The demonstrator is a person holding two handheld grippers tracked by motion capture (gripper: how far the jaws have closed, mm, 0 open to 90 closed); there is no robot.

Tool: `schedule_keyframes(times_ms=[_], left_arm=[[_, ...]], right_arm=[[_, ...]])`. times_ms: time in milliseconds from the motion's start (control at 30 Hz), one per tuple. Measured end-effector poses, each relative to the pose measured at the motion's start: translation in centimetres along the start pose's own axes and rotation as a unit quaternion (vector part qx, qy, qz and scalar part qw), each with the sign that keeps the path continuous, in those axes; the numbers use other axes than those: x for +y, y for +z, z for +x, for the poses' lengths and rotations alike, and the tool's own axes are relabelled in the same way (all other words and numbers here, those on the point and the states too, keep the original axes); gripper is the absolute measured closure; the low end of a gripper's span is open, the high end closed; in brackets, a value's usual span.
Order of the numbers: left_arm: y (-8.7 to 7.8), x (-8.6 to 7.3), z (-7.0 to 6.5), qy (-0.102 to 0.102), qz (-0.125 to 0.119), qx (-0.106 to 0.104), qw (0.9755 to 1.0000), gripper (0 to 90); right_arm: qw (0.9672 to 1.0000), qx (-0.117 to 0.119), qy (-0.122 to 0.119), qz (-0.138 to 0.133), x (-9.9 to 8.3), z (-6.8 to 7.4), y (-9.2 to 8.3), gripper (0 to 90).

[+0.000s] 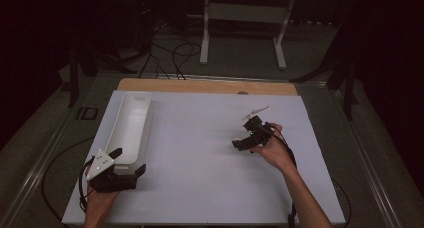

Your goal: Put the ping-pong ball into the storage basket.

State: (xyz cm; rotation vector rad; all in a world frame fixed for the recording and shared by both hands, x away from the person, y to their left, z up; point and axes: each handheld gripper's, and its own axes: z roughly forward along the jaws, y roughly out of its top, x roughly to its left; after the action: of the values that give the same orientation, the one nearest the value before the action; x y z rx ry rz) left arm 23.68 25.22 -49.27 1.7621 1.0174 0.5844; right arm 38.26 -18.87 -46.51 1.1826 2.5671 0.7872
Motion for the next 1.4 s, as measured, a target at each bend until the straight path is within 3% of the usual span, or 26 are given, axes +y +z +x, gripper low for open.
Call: schedule_keyframes(times_ms=[900, 1167, 1400], left_arm=[[0.0, 0.0, 0.0, 0.0, 0.002, 0.0, 1.0, 0.1], [0.0, 0.0, 0.0, -0.001, 0.002, 0.0, 1.0, 0.1], [0.0, 0.0, 0.0, 0.0, 0.002, 0.0, 1.0, 0.1]], right_arm=[[0.9993, 0.006, 0.006, 0.035, 0.3, 0.1, 1.9, 8.4], [0.9987, 0.007, 0.008, 0.049, 0.3, 0.1, 2.4, 13.5], [0.9981, 0.001, 0.008, 0.061, 0.4, 0.2, 2.9, 24.6]])
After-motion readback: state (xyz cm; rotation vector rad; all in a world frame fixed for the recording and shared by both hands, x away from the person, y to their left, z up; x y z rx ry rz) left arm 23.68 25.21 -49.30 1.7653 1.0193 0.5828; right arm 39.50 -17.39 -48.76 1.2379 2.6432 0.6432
